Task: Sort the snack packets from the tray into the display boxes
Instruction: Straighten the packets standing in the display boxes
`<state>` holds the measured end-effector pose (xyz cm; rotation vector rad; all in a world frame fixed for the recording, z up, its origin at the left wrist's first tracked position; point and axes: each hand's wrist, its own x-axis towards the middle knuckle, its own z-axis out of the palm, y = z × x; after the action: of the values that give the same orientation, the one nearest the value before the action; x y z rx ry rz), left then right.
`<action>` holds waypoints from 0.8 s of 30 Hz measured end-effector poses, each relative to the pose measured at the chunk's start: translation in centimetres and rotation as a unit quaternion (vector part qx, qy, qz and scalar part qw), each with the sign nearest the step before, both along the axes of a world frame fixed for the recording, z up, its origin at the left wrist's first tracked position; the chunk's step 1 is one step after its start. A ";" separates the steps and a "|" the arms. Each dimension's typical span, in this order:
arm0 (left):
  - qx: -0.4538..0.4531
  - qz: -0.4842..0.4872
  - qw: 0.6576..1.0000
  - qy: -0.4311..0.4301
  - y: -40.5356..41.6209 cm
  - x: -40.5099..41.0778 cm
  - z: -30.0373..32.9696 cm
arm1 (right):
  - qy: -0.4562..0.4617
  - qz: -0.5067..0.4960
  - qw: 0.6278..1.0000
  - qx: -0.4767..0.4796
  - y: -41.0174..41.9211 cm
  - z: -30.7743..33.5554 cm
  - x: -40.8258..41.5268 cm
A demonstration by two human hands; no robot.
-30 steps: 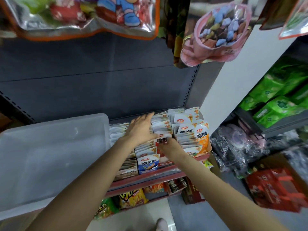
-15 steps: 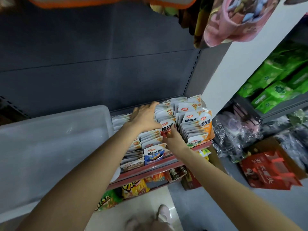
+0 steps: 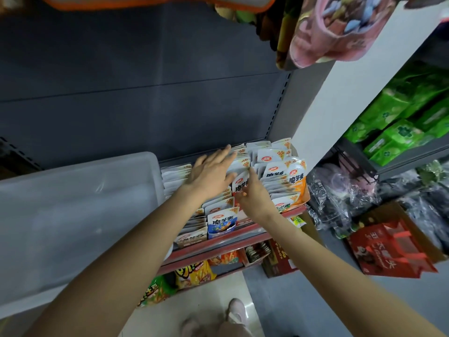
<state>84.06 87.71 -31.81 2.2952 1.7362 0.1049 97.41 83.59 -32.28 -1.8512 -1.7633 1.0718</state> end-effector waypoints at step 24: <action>0.090 0.092 0.982 -0.140 -2.0 8.9 1.2 | -0.138 0.245 0.939 0.201 6.3 2.3 14.3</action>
<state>92.98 85.74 -30.65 2.1047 1.8472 0.6140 111.74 89.89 -29.98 -1.3940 -2.4733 0.5405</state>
